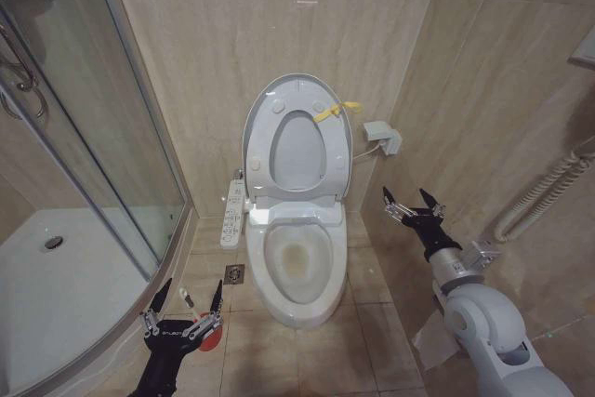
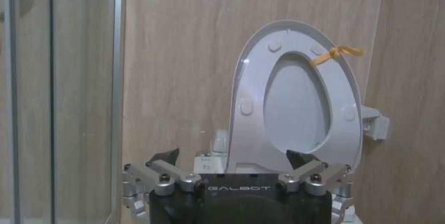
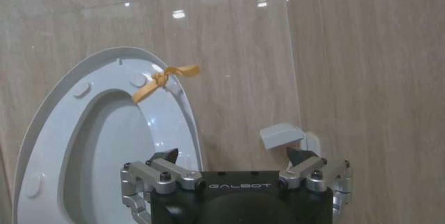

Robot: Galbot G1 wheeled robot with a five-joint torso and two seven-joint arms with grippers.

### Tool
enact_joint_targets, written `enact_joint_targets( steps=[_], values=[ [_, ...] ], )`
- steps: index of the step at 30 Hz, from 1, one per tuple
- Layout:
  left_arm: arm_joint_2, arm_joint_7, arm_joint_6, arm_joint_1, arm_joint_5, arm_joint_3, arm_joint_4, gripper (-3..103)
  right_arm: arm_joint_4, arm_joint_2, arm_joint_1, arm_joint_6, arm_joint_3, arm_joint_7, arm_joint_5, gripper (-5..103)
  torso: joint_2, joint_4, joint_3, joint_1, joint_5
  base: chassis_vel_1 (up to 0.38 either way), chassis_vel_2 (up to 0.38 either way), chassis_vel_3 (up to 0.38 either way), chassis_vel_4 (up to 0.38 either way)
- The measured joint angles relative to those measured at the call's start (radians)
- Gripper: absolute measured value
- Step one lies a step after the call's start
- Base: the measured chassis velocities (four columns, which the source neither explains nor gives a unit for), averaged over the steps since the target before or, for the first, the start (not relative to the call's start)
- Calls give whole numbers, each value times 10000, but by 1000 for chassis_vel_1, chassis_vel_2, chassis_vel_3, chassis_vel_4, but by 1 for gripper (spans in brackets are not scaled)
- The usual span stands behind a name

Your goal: Open the toilet lid, clean the toilet bowl with a toilet brush, close the toilet lid, and flush.

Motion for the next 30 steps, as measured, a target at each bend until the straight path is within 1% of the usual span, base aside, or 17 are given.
enact_joint_targets(
  steps=[8,12,16,17,20,24,26,27,30],
  values=[
    [0,0,0,0,0,0,0,100,-218,43,87,284,-92,-167,-307,100,2,-1,-1,-4,0,-53,41,42,-35],
    [0,0,0,0,0,0,0,100,-223,76,60,322,-96,-167,-323,100,0,4,0,-1,1,-137,141,135,-160],
    [0,0,0,0,0,0,0,100,-220,71,20,364,-9,-167,-317,100,0,-1,0,2,-1,-201,172,171,-201],
    [0,0,0,0,0,0,0,100,-212,56,8,377,6,-155,-313,100,-2,3,2,4,1,-165,160,185,-173],
    [0,0,0,0,0,0,0,100,-196,44,19,390,68,-88,-311,100,-1,0,1,4,-1,-149,161,161,-173],
    [0,0,0,-1,0,0,0,100,-271,-10,154,529,232,162,-402,100,-1,3,2,4,-2,-143,121,109,-127],
    [0,0,0,-1,0,-1,0,100,-368,-7,325,564,257,389,-486,100,-2,0,2,5,-1,-63,83,49,-58],
    [0,0,0,-1,0,-1,0,100,-401,-7,403,554,239,431,-487,100,-2,-3,2,5,-1,0,0,0,0],
    [0,0,0,0,0,0,0,100,-564,-41,678,469,130,443,-500,100,-1,-2,0,0,0,0,0,0,0]
  ],
)
